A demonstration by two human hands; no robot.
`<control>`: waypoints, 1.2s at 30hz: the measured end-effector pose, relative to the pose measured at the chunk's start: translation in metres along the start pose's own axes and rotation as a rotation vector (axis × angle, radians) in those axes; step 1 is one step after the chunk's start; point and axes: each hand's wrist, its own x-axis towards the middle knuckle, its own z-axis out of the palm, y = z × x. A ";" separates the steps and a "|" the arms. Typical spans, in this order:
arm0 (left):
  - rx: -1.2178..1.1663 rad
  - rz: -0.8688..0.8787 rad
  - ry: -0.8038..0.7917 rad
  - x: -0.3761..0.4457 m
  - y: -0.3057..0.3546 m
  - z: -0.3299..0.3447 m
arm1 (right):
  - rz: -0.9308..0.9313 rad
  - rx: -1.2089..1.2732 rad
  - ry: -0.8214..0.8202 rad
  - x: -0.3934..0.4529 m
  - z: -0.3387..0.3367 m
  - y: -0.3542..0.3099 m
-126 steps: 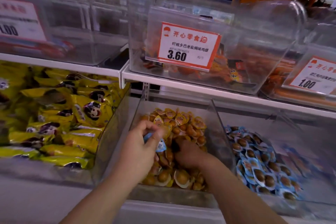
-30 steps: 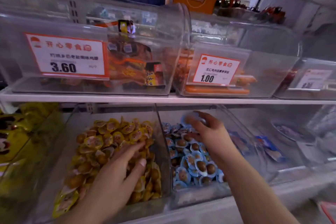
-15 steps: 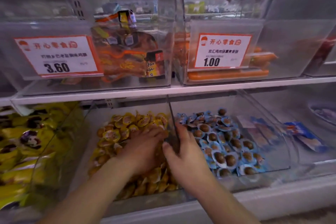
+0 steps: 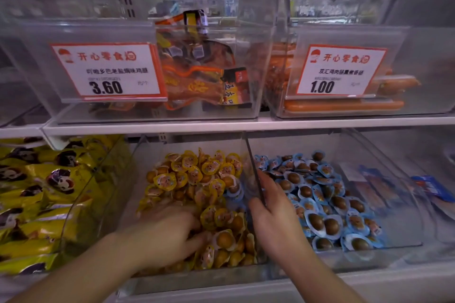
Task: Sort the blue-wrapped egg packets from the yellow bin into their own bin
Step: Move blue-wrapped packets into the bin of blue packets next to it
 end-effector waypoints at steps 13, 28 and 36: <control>0.062 0.040 0.092 0.108 0.023 -0.008 | 0.019 -0.051 0.029 0.000 0.002 -0.003; -0.068 -0.096 0.098 0.096 0.015 -0.004 | 0.012 -0.032 0.010 -0.001 0.002 -0.003; -0.014 -0.268 -0.091 0.123 0.033 0.022 | -0.002 -0.034 0.026 0.001 0.003 0.001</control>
